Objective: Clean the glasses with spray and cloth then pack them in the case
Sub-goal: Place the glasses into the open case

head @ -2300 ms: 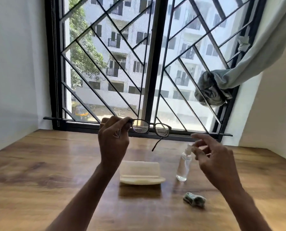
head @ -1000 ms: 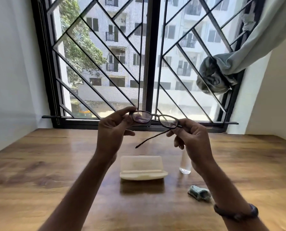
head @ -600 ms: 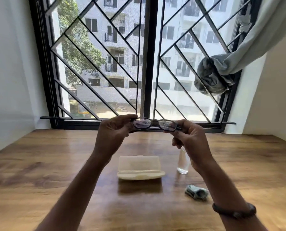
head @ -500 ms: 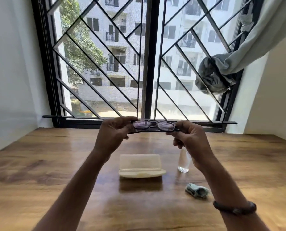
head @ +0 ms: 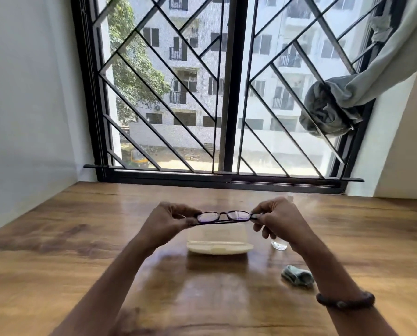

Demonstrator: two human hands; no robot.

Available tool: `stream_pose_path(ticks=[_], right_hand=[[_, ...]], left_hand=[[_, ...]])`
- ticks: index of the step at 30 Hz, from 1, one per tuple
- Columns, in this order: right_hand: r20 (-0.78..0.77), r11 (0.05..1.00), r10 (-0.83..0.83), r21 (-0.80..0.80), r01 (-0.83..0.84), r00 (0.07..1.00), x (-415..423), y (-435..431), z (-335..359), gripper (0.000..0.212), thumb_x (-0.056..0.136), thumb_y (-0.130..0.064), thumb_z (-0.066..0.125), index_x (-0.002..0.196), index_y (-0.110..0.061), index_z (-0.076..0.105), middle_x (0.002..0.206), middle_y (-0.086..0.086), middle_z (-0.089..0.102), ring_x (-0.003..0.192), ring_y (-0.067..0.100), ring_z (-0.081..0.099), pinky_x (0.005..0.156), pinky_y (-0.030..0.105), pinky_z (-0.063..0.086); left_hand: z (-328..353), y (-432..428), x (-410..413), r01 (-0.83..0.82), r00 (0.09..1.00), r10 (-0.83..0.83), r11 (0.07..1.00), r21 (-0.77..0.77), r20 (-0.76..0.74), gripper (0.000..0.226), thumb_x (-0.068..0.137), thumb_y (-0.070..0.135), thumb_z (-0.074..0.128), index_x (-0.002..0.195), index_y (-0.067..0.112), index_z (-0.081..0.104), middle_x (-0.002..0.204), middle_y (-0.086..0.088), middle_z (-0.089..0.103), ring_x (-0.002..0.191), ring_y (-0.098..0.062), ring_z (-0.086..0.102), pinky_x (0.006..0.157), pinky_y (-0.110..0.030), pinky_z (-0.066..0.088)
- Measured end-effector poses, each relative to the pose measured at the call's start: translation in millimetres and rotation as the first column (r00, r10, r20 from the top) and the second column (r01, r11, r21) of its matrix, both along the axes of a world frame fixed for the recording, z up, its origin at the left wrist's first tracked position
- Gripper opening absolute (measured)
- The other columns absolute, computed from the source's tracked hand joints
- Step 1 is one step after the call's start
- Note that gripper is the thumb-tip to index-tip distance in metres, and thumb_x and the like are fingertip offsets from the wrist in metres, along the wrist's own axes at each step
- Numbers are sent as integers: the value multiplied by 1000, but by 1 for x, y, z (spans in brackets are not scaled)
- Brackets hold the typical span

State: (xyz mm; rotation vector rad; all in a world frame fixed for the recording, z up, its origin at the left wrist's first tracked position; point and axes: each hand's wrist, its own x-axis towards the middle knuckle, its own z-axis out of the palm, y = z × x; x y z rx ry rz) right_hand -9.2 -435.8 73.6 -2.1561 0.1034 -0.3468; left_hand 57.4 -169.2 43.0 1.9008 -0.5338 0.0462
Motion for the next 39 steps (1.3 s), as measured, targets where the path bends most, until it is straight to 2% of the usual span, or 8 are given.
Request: stream_pose_path(ticks=[3, 9, 15, 21, 27, 32, 35, 39], right_hand=[[-60, 1000, -15, -2, 15, 998, 2, 0, -6, 18, 87, 3, 65, 75, -5, 75, 62, 18, 71, 40, 16, 56, 37, 19, 37], [-189, 998, -21, -61, 10, 982, 8, 7, -24, 17, 88, 2, 66, 76, -6, 75, 60, 11, 70, 39, 13, 57, 37, 19, 37], [-219, 983, -50, -182, 10, 974, 6, 6, -28, 12, 82, 1, 71, 77, -7, 78, 61, 9, 72, 38, 9, 57, 38, 17, 37], [-240, 975, -36, -220, -18, 970, -2, 3, -26, 14, 79, 3, 72, 75, -8, 79, 66, 15, 74, 38, 8, 56, 40, 18, 37], [-210, 940, -69, -340, -7, 975, -2, 6, -29, 16, 79, -4, 74, 70, -17, 79, 63, 7, 75, 40, 8, 57, 48, 24, 49], [-164, 892, -124, -450, 38, 979, -2, 10, -31, 18, 75, -15, 78, 70, -32, 79, 63, -5, 73, 52, 9, 60, 62, 33, 59], [-158, 902, -91, -432, 14, 983, -6, 12, -29, 19, 76, -10, 78, 70, -29, 79, 57, -7, 71, 48, 7, 61, 53, 30, 54], [-150, 915, -66, -403, 0, 986, -8, 14, -27, 24, 78, 1, 70, 73, -21, 77, 61, -2, 74, 47, 11, 68, 47, 31, 57]], left_hand=[[-9, 0, 0, 0, 1000, -3, 993, 121, 24, 18, 85, 12, 82, 100, 20, 83, 88, 5, 82, 82, -5, 73, 74, -15, 52], [-15, 4, 5, -54, 996, 31, 949, 310, 79, 23, 83, 6, 81, 101, 21, 83, 87, 5, 81, 77, 1, 71, 68, -4, 47], [-13, 7, 5, 0, 996, -34, 923, 385, 82, 22, 83, 6, 81, 98, 22, 84, 73, 18, 75, 75, 6, 69, 67, -3, 45], [-12, 9, 4, 47, 992, -92, 902, 429, 84, 20, 87, 9, 77, 98, 25, 84, 87, 6, 81, 85, -7, 73, 70, -12, 49], [-14, 12, 6, 72, 994, -100, 901, 428, 44, 13, 86, 24, 81, 99, 28, 83, 81, 9, 77, 67, 3, 63, 66, -13, 46], [-16, 17, 10, 214, 976, -179, 868, 447, -121, 36, 76, 36, 90, 109, 32, 78, 95, -4, 72, 74, -8, 66, 66, -22, 50], [-15, 17, 11, 238, 971, -205, 837, 492, -120, 50, 72, 37, 93, 118, 33, 73, 104, -6, 73, 88, -18, 73, 80, -24, 54], [-15, 16, 9, 216, 976, -202, 824, 524, -86, 51, 70, 38, 93, 117, 36, 72, 100, 1, 71, 85, -10, 71, 78, -21, 54]])
